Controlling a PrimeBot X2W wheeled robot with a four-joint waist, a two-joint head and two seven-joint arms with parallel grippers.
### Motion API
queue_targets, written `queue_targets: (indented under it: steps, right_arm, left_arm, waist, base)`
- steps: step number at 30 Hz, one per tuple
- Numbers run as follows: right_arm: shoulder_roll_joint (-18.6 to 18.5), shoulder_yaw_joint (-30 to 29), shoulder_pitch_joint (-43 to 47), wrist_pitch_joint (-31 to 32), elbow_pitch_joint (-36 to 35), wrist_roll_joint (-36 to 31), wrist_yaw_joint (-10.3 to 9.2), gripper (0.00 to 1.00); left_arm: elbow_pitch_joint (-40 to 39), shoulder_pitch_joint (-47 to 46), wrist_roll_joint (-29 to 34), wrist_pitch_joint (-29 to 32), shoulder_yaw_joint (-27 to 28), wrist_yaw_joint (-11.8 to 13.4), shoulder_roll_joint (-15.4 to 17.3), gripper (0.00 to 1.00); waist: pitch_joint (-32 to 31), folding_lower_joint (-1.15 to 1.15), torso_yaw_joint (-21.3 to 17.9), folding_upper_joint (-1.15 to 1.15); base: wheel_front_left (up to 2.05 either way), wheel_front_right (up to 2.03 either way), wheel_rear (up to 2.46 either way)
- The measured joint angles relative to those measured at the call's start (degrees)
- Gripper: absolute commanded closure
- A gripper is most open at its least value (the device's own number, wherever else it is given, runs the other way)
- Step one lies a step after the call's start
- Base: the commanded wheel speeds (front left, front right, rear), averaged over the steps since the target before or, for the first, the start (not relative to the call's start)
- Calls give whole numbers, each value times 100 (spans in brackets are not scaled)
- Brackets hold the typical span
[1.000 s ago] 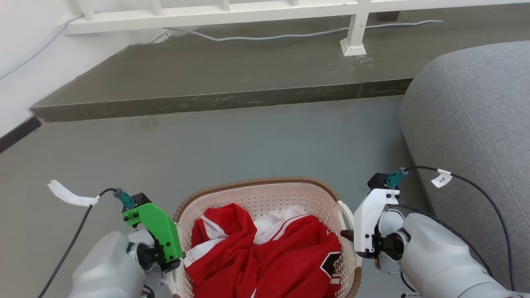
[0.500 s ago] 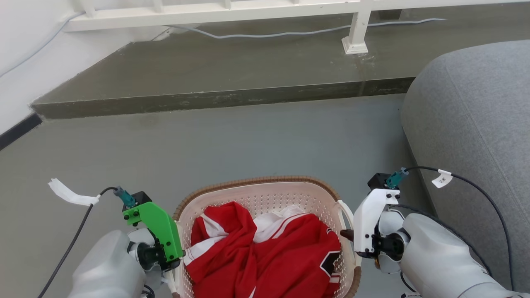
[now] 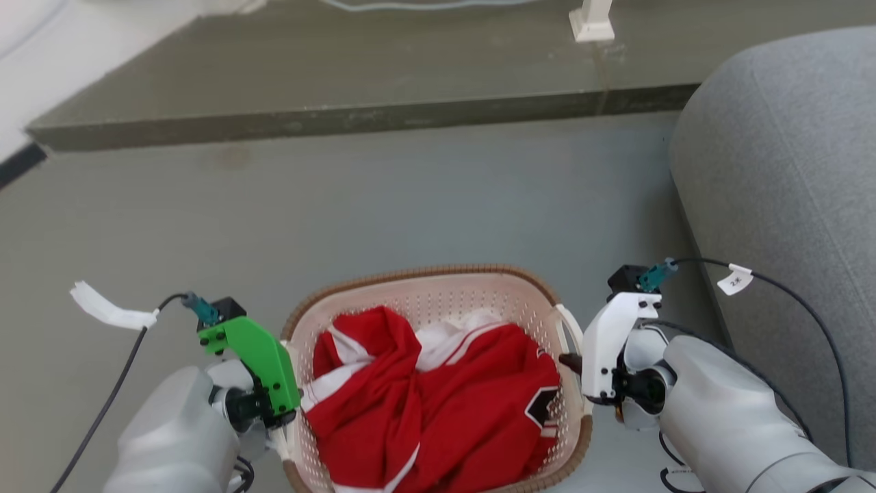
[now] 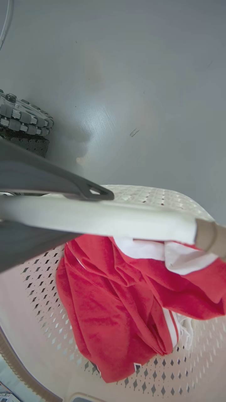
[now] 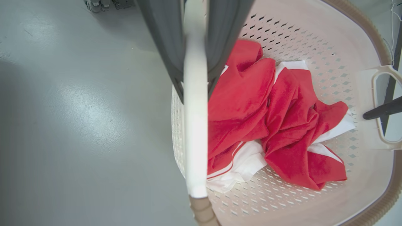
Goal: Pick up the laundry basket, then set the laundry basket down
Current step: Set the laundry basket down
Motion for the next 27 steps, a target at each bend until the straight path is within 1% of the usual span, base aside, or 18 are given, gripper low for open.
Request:
queue_targets:
  steps: [6,12,22,27]
  right_arm:
    - [-47,-3,-185,-238,-25,-12,0,100]
    - [-100,-20,-380,-531,-49,-33,1,100]
    - [-126,1,-643,-1059,-100,-202,9,100]
    - [-131,31,-772,-1385,-119,-345,-7,100]
  left_arm:
    - [-86,-216,81,-218,-38,0,-3,100]
    - [-179,-443,142,-501,-130,31,-14,100]
    - [-254,-677,255,-1012,-149,81,-30,100]
    - [-301,-788,401,-1323,-153,151,-31,100]
  waist:
    - [385,0,-1,0]
    - [907,0,12,0]
    - [1620,0,40,0]
    - [2027,0,54,0]
  base:
    - [0,0,0]
    - [0,0,0]
    - [0,0,0]
    - [0,0,0]
